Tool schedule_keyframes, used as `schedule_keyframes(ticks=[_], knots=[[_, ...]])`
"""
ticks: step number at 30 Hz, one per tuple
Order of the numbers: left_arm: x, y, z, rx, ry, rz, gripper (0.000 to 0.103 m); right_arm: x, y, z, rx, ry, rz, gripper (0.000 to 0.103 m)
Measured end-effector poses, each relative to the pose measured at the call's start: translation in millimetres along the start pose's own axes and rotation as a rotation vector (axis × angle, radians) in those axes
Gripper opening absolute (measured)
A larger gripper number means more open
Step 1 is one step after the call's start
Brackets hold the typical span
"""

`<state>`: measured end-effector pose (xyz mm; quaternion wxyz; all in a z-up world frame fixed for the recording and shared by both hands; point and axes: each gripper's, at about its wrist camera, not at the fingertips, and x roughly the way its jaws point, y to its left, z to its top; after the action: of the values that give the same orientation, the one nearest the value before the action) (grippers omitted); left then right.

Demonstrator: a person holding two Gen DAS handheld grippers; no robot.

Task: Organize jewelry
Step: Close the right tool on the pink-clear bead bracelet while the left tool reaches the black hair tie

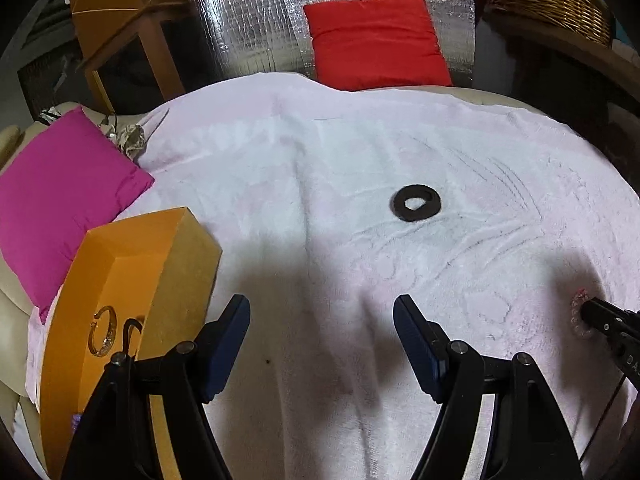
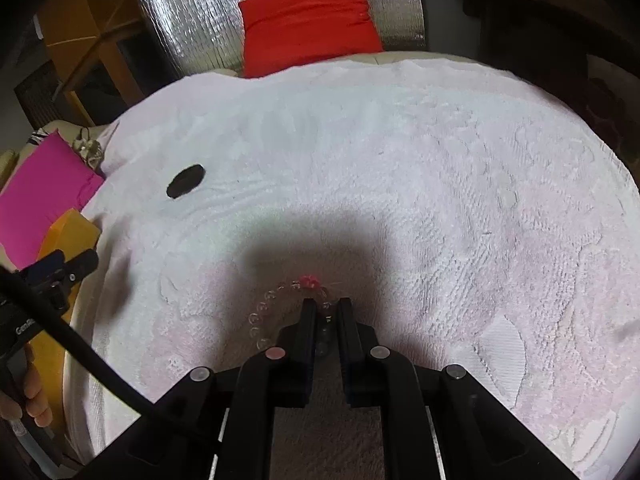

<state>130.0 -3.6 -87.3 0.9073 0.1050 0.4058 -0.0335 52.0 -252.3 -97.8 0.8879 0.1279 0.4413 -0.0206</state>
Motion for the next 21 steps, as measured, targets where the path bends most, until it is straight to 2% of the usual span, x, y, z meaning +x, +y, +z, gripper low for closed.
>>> schedule_keyframes(ticks=[2,9,13,18,21], knots=[[0.7,2.7,0.2,0.007,-0.021,0.011,0.075,-1.7,-3.1,-3.8,0.021,-0.027,0.020,0.013],[6.4,5.6,8.6,-0.010,-0.083,-0.061,0.075,2.0,1.5,10.5,0.022,0.054,0.010,0.012],[32.5,-7.2,22.8,-0.062,-0.009,-0.134,0.075,5.7,-9.9,19.5,0.069,0.119,0.062,0.013],[59.3,-26.4,49.1,-0.090,0.019,-0.151,0.075,9.1,-27.0,25.3,0.170,0.189,0.144,0.013],[73.8,-32.0,63.8,-0.119,0.033,-0.159,0.075,10.9,-26.6,24.8,0.179,0.196,0.149,0.013]])
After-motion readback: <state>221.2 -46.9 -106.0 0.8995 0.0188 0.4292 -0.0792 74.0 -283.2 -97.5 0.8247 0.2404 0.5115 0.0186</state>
